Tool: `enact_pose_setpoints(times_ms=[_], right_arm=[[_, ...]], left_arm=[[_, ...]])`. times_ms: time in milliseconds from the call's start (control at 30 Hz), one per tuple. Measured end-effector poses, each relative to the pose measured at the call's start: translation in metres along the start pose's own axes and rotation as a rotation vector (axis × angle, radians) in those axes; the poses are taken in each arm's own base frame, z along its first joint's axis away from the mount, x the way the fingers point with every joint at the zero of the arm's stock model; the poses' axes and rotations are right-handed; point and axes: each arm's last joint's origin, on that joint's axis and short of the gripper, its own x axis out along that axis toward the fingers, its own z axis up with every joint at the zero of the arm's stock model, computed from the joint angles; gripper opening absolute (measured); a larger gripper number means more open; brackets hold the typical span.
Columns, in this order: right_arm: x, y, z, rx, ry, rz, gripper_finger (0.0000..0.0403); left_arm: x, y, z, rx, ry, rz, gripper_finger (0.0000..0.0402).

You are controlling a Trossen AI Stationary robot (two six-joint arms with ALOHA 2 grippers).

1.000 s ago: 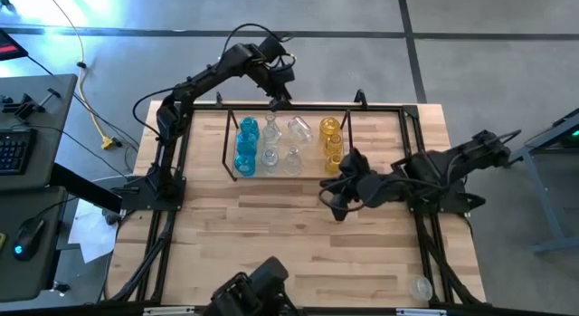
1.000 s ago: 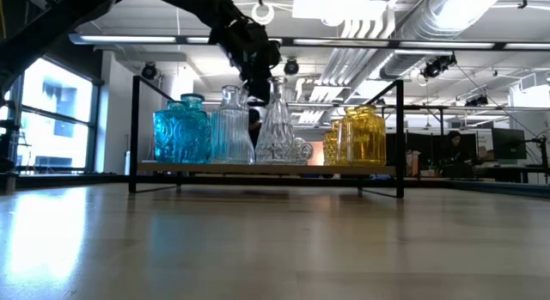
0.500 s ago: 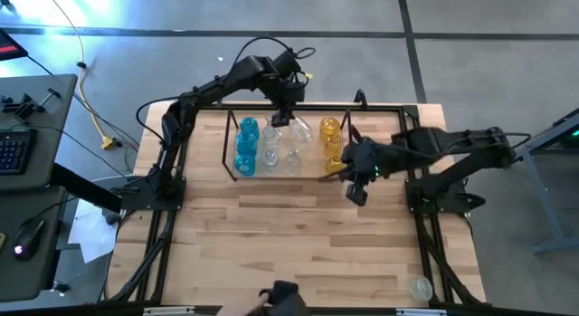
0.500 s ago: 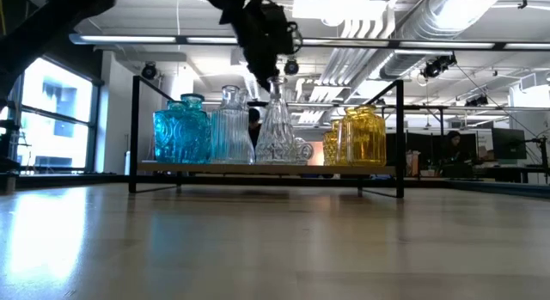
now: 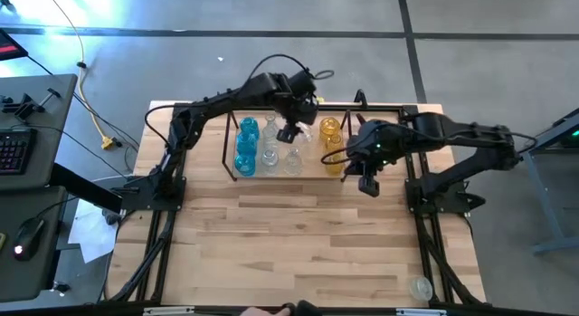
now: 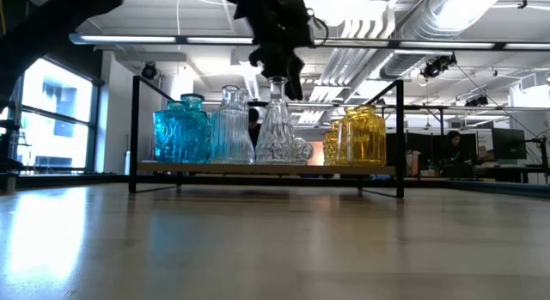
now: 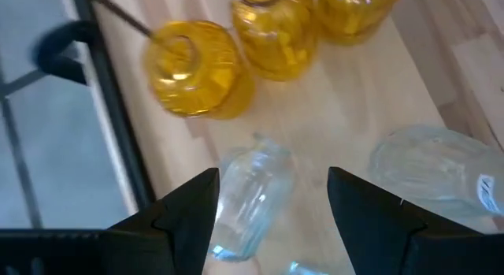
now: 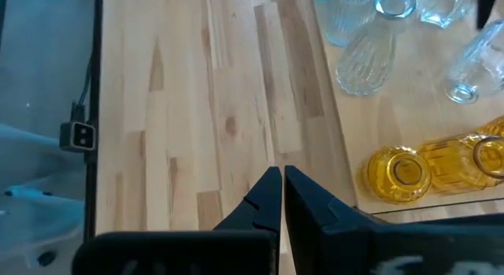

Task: Sort vases onto shelf
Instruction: Put the transparent vase on the shelf aligned with the other transparent vase

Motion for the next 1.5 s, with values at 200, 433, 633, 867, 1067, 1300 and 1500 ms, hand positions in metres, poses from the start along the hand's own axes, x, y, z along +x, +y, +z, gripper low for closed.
enact_pose_setpoints(times_ms=[200, 433, 633, 867, 1067, 1300, 1500], right_arm=[[-0.011, 0.002, -0.005, 0.022, -0.014, 0.015, 0.0], [-0.017, 0.003, -0.009, 0.039, -0.028, 0.024, 0.0], [-0.017, 0.008, -0.01, 0.042, -0.023, 0.036, 0.0], [-0.017, 0.009, -0.01, 0.057, -0.022, 0.039, 0.0], [-0.017, 0.009, -0.01, 0.062, -0.022, 0.039, 0.0], [-0.017, 0.009, -0.01, 0.065, -0.022, 0.039, 0.0], [-0.017, 0.009, -0.01, 0.064, -0.02, 0.043, 0.0]], left_arm=[[0.027, -0.004, 0.001, 0.025, 0.055, -0.037, 0.0227], [0.043, 0.003, -0.006, 0.046, 0.086, -0.019, 0.0227], [0.048, 0.013, -0.017, 0.007, 0.117, -0.004, 0.0227], [0.046, 0.022, -0.025, -0.03, 0.11, 0.024, 0.0227], [0.045, 0.027, -0.031, -0.083, 0.094, 0.015, 0.0227], [0.046, 0.029, -0.032, -0.157, 0.07, 0.007, 0.0239], [0.053, 0.025, -0.029, -0.15, 0.08, -0.009, 0.0258]])
